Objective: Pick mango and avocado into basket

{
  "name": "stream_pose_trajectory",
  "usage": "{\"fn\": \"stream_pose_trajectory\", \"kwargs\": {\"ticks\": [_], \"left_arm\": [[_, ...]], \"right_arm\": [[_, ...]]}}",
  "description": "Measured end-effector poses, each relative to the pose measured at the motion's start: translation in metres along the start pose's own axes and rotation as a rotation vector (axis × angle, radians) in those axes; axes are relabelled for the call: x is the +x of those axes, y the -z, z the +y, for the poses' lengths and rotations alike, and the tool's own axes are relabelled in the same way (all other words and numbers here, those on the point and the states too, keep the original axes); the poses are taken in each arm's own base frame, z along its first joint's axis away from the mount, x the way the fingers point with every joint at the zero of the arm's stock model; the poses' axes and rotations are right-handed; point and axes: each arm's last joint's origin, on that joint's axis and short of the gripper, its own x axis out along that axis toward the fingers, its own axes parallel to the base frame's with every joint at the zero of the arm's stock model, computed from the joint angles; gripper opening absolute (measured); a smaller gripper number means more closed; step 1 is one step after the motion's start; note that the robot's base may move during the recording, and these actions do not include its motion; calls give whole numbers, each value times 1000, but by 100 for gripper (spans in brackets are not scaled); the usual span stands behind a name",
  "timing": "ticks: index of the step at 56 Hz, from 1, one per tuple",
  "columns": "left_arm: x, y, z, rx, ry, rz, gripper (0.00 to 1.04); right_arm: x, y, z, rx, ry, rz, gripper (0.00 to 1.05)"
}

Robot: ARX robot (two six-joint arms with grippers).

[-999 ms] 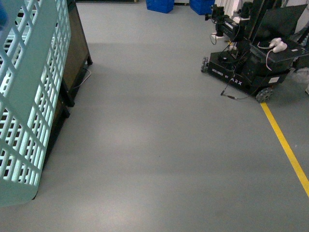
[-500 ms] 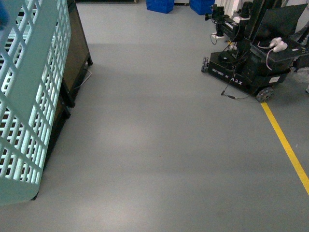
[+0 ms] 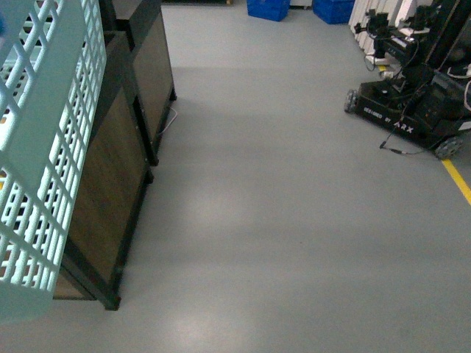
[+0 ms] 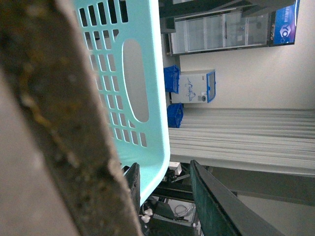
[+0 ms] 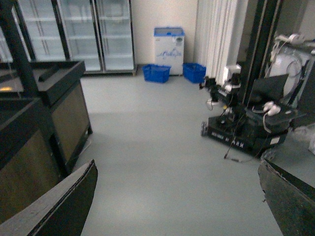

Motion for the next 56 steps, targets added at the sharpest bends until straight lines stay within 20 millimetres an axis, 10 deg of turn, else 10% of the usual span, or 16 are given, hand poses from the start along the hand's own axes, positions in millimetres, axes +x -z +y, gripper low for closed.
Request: {"fn": "stream_pose_trajectory", "kwargs": {"ticks": [56], "left_arm": [[0,0,0,2,0,3,33]], "right_arm": [[0,0,0,0,3,-2,97]]}}
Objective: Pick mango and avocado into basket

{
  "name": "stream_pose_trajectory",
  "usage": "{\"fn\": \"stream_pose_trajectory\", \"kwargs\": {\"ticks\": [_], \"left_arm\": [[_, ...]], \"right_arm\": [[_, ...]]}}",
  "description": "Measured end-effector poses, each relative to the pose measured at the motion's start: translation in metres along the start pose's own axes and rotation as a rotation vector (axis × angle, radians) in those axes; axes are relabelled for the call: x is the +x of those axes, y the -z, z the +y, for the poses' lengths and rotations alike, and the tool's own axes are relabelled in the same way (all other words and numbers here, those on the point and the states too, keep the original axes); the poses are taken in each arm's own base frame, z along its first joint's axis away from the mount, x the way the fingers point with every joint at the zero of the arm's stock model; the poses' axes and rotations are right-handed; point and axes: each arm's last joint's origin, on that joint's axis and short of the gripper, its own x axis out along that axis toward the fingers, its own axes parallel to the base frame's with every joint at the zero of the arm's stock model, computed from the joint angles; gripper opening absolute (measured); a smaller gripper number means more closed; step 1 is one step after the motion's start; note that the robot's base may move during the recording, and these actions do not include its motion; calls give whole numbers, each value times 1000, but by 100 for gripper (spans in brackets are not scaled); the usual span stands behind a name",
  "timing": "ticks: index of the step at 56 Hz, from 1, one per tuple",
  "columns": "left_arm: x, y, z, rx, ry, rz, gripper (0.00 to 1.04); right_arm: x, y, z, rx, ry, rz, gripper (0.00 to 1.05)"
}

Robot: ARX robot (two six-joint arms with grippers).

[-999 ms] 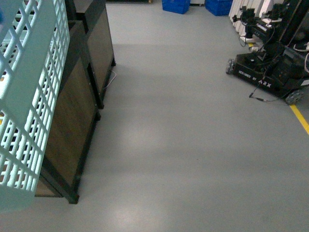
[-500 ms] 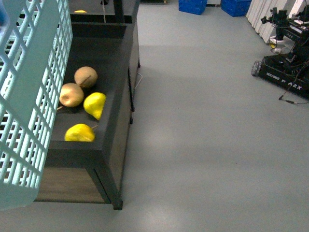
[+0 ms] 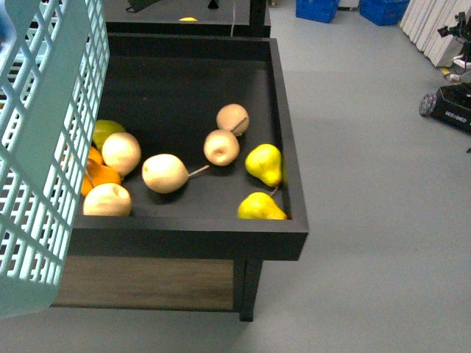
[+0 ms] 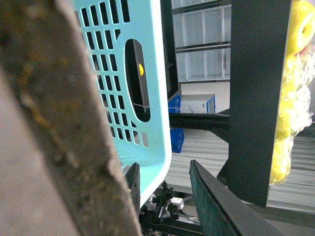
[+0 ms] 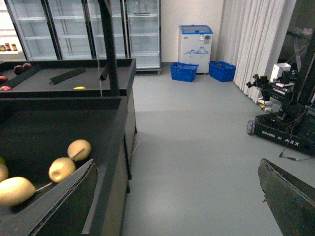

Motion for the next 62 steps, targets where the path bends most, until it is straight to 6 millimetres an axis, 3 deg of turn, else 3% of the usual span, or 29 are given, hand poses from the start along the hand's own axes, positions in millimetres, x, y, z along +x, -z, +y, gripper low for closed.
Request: {"fn": "stream_pose_trajectory", "kwargs": {"ticks": [62], "left_arm": [[0,0,0,3,0,-1,33]], "right_arm": [[0,0,0,0,-1,-1,97]]}}
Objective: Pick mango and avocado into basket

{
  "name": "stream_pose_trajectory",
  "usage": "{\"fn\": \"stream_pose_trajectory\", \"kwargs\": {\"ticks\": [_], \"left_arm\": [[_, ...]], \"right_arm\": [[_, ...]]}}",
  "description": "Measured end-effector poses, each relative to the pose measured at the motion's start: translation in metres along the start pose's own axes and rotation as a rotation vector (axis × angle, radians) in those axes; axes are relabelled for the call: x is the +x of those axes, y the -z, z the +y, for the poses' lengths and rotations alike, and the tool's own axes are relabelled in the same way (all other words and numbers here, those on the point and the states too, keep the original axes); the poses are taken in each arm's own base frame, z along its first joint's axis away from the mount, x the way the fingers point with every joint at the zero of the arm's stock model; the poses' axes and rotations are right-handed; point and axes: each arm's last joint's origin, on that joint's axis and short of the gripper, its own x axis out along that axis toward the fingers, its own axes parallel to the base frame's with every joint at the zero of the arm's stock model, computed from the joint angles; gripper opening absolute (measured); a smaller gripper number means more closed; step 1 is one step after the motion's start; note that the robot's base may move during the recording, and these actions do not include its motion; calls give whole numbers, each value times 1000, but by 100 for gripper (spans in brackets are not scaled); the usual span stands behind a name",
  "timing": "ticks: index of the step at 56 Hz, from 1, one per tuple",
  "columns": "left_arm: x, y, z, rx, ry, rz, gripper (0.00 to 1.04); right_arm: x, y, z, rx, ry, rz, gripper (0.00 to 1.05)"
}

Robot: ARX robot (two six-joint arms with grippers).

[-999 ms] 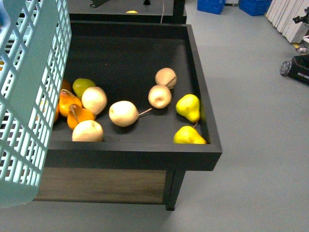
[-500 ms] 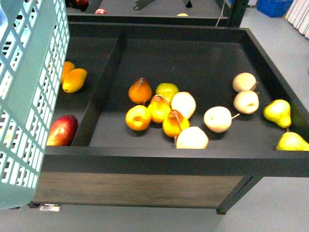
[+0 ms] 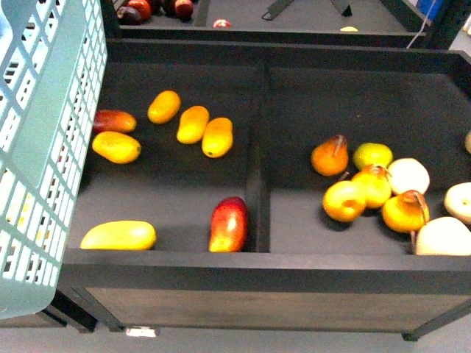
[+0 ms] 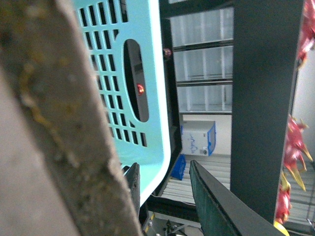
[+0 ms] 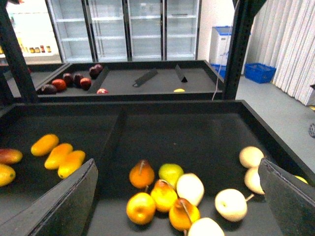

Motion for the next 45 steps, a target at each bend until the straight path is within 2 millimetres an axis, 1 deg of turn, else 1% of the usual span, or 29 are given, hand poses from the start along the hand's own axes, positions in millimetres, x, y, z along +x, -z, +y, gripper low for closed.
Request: {"fn": "stream_pose_trajectory", "kwargs": {"ticks": [27,45], "left_arm": [[0,0,0,-2,0,5,33],[1,-2,0,4,-5,-20,33]], "right_arm": [[0,0,0,0,2,1,97],[0,0,0,0,-6,0,97]]}}
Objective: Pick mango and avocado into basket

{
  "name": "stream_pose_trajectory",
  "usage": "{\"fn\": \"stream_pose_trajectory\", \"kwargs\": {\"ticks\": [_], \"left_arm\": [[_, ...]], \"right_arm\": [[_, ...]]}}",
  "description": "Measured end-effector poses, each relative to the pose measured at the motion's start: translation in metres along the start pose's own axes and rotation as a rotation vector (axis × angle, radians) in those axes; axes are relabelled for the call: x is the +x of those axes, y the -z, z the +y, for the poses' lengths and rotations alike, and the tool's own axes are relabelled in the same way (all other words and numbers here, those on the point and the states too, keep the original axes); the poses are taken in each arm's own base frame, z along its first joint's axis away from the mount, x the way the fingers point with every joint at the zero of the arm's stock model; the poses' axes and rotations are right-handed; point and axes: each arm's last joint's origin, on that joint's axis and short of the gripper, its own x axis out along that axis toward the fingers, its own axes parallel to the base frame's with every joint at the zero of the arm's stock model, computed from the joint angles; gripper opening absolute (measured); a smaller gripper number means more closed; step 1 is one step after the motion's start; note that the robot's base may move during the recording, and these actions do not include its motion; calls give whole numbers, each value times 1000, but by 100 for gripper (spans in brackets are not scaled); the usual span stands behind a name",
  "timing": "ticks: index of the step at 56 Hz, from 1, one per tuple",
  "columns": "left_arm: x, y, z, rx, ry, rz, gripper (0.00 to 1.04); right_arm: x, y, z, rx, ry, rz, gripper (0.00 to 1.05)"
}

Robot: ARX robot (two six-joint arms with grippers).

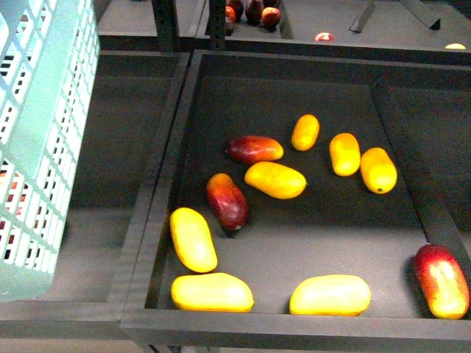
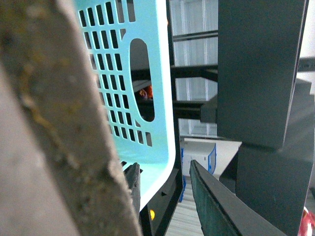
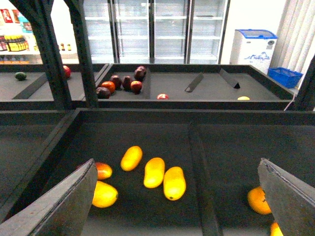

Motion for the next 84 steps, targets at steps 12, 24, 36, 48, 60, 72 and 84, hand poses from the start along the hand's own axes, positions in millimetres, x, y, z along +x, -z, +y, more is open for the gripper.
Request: {"fn": "stream_pose_trajectory", "kwargs": {"ticks": [12,24,36,48,60,72,84], "left_arm": [[-1,1,-1,8,5,10,33],[-1,2,-1,-2,6,21,33],[-1,2,-1,-1,6,20,33],[-1,2,-1,-2,6,18,33],[-1,2,-1,-2,6,19,33],[-1,2,-1,-2,6,19,33],[-1,2,-1,-2,6,19,33]], "right_arm": [[0,0,0,0,3,1,97],[0,0,0,0,6,1,97],[0,0,0,0,6,1,97],[0,0,0,0,6,1,97],[0,0,0,0,6,1,97],[0,0,0,0,6,1,97],[0,0,0,0,6,1,97]]}}
